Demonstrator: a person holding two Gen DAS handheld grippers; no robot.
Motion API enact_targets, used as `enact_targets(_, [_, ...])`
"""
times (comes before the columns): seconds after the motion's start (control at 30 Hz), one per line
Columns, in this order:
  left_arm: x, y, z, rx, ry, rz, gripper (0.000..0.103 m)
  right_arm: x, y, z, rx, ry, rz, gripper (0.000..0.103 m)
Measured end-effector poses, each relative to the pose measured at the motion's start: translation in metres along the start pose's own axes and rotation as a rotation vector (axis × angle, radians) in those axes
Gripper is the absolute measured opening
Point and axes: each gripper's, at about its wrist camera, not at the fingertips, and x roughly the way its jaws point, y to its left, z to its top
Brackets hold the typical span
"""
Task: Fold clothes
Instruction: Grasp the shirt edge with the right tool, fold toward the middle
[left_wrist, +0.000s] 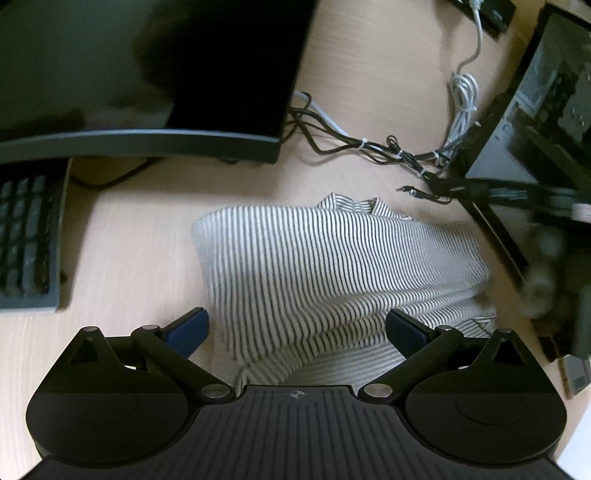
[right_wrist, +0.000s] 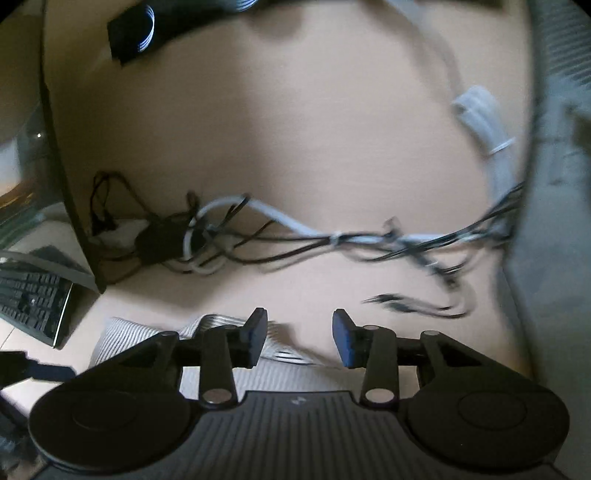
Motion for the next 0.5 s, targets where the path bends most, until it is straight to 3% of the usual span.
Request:
enact_targets(0.2, [-0.028,0.025,-0.013,-0.095,-0.013,0.025,0.103,0.062,0.015,-0.005,-0.008,0.097,0.054,0.036])
enact_targets(0.23, [-0.032,0.030,-0.014,-0.111,-0.016,0.031,0.103,0.067,0.018,-0.007,-0.024,0.101,0.052,0.031])
enact_targets(0.3, [-0.039,0.040,-0.018,-0.144,-0.020,0.043,0.103,0.070,0.027,-0.010,-0.061,0.094,0.039,0.006])
enact_targets(0.37, [-0.044,0.050,-0.018,-0.179,-0.031,0.039,0.103,0.057,0.030,-0.009,-0.070,0.065,0.044,0.005])
enact_targets(0.5, [-0.057,0.070,-0.010,-0.264,-0.067,-0.011,0.103,-0.017,0.033,-0.002,-0.070,-0.051,0.102,0.005])
